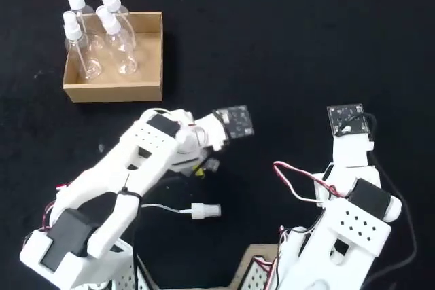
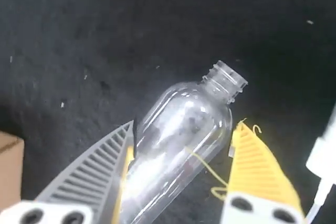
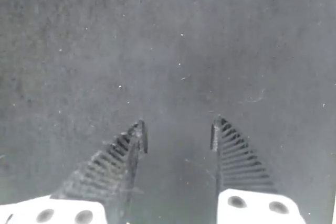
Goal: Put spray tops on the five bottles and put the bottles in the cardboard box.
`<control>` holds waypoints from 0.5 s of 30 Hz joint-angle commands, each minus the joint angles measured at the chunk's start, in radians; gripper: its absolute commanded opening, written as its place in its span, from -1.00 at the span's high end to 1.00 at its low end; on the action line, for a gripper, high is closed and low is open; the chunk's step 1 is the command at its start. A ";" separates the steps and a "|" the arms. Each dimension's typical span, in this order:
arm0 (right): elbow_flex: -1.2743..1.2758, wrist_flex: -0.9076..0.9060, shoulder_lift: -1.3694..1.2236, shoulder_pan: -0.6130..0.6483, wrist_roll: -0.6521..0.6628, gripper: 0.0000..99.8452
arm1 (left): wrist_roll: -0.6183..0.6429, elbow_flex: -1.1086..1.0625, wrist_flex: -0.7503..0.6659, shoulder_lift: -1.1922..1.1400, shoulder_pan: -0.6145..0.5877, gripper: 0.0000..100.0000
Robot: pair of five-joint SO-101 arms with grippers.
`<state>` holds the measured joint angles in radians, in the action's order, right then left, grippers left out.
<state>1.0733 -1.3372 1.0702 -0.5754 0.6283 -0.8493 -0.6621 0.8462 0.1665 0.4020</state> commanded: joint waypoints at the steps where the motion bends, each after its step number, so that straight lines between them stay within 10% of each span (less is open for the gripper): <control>1: -0.005 -0.003 0.019 -0.020 0.005 0.59 | 0.110 0.015 0.006 -0.005 -0.030 0.44; 15: -0.004 -0.003 0.019 -0.018 0.005 0.59 | 0.342 0.134 0.232 -0.006 -0.243 0.44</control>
<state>1.0733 -1.3372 1.0702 -0.5754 0.6283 -0.5178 -0.5946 1.0319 0.1527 0.2332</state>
